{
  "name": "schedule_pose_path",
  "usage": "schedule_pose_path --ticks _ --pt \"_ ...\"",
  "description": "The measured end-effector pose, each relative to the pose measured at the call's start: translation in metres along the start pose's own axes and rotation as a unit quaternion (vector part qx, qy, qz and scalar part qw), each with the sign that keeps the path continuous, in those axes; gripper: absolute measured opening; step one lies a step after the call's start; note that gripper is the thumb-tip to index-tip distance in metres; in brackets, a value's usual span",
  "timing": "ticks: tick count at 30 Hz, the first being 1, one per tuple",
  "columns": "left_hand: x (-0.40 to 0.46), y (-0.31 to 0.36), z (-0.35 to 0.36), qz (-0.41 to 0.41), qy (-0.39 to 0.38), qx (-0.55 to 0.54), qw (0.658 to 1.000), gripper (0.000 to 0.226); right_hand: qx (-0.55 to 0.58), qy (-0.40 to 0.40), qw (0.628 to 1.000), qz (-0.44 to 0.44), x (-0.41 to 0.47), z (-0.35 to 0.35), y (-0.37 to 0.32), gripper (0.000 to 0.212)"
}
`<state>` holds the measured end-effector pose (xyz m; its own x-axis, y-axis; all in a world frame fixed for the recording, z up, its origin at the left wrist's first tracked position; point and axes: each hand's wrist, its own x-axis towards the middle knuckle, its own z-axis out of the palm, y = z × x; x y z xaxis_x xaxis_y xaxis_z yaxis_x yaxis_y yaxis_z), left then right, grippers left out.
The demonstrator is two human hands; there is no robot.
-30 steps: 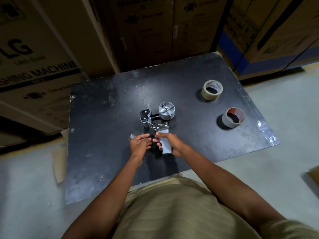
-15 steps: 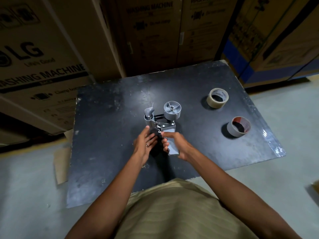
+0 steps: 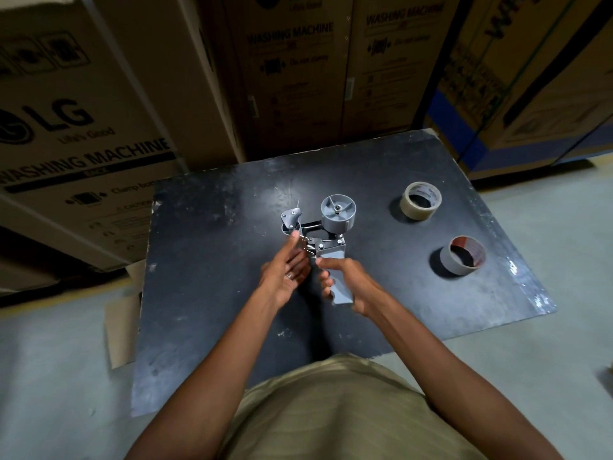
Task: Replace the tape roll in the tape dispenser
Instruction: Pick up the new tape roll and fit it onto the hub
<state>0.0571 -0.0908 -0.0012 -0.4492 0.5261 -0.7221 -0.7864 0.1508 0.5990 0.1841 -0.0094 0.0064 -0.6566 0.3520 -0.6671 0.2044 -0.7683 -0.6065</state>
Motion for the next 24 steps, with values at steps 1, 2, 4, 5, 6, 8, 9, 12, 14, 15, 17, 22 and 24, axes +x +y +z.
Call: schedule_pose_path --ticks 1,2,4,5,6,8,9,12,14,15,17,22,24 --pt "0.000 0.001 0.001 0.000 0.005 0.002 1.000 0.052 -0.001 -0.001 1.000 0.001 0.000 0.000 -0.001 0.013" --pt "0.000 0.001 0.001 0.000 0.012 0.004 1.000 0.056 -0.003 -0.001 1.000 0.001 0.000 0.000 -0.001 0.012" --pt "0.000 0.002 0.000 -0.003 0.017 0.015 1.000 0.069 -0.005 -0.001 1.000 0.002 -0.001 0.000 -0.002 0.010" --pt "0.000 0.003 0.000 -0.006 0.016 0.021 1.000 0.074 -0.007 -0.002 1.000 0.002 -0.002 -0.001 -0.002 0.010" --pt "-0.001 0.004 0.000 -0.009 0.013 0.026 1.000 0.077 -0.009 -0.003 1.000 0.001 -0.003 -0.001 -0.002 0.010" --pt "-0.002 0.006 -0.002 -0.017 0.003 0.032 0.999 0.079 -0.012 -0.003 1.000 0.000 -0.003 -0.002 -0.003 0.010" --pt "-0.002 0.007 -0.002 -0.021 0.000 0.034 0.999 0.077 -0.012 -0.002 1.000 0.000 -0.004 -0.002 -0.003 0.010" --pt "-0.002 0.009 -0.002 -0.022 0.003 0.042 0.999 0.067 -0.015 -0.003 1.000 -0.001 -0.003 -0.002 -0.004 0.010" --pt "-0.003 0.009 -0.001 -0.020 0.008 0.038 0.999 0.071 -0.016 0.001 1.000 -0.002 -0.002 -0.001 -0.004 0.010" --pt "-0.004 0.010 0.000 -0.017 0.010 0.036 0.999 0.078 -0.016 0.004 1.000 -0.002 -0.002 -0.001 -0.004 0.010" --pt "-0.005 0.010 0.002 -0.013 0.008 0.030 0.999 0.092 -0.020 0.008 1.000 -0.003 -0.002 0.000 -0.005 0.009" --pt "-0.005 0.011 0.009 0.005 0.016 0.022 1.000 0.060 -0.017 0.011 1.000 -0.005 -0.002 0.002 -0.007 0.008" --pt "-0.007 0.011 0.012 0.014 0.032 0.012 0.999 0.038 -0.017 0.014 1.000 -0.005 -0.002 0.003 -0.007 0.008"
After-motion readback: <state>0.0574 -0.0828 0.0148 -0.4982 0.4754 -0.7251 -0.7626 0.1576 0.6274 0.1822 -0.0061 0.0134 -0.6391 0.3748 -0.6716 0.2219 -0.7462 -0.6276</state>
